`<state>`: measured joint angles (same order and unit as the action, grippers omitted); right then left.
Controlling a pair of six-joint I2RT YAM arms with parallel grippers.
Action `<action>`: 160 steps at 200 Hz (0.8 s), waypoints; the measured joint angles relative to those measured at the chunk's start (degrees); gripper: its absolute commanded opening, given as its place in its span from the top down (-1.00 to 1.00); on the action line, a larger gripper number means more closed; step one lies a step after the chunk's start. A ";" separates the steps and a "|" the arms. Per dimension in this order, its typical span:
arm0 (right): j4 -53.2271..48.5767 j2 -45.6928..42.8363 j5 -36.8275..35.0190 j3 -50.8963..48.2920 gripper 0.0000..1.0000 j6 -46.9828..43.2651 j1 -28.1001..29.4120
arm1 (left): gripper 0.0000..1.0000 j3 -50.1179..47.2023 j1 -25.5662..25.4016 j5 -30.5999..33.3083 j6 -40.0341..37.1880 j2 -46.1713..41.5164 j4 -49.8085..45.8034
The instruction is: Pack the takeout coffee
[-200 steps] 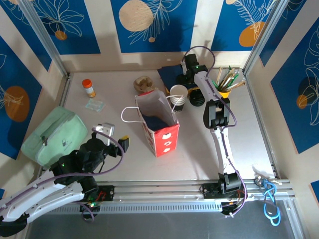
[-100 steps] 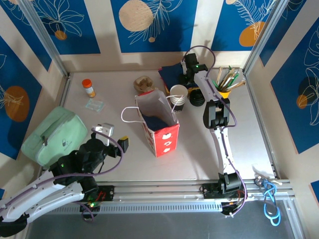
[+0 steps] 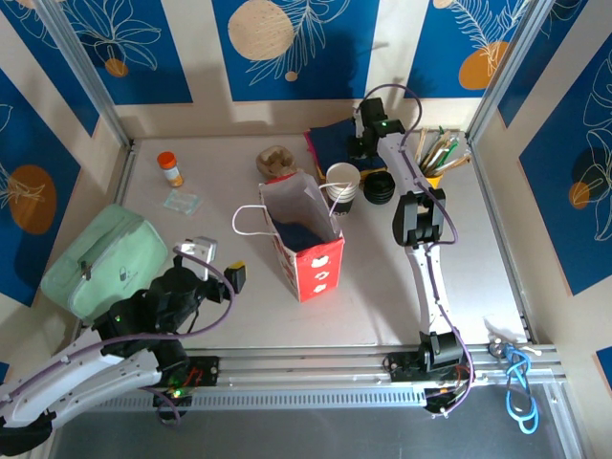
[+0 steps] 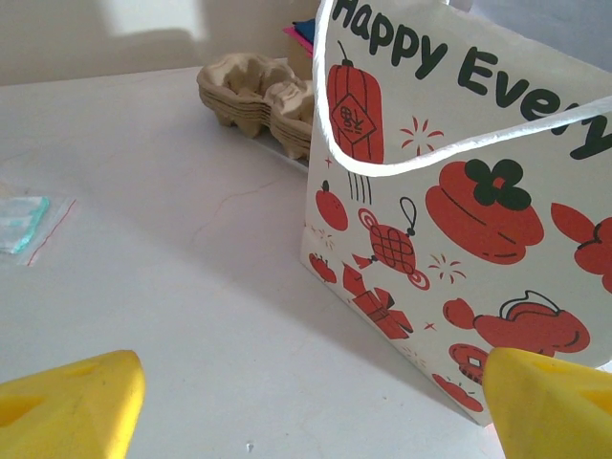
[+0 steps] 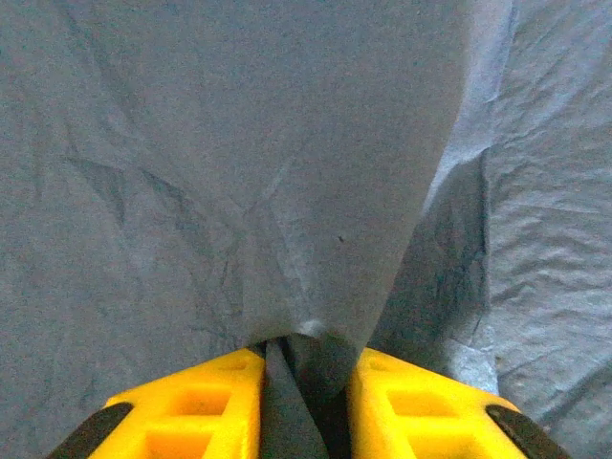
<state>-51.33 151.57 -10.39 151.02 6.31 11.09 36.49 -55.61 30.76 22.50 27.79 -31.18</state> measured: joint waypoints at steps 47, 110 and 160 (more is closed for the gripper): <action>-0.48 -1.79 0.96 0.13 0.64 1.22 -0.48 | -0.82 0.00 0.00 0.28 0.17 0.00 -0.17; -1.70 -4.98 3.37 0.92 0.89 4.61 -1.44 | -0.82 0.00 0.00 0.44 0.20 -0.48 -0.26; -2.89 -12.07 5.97 1.44 0.93 6.84 -2.38 | -0.81 0.66 0.00 0.42 0.22 -0.74 -0.68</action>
<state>-54.22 139.50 -4.43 152.46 13.15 8.71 37.15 -55.61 31.18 22.72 27.05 -31.86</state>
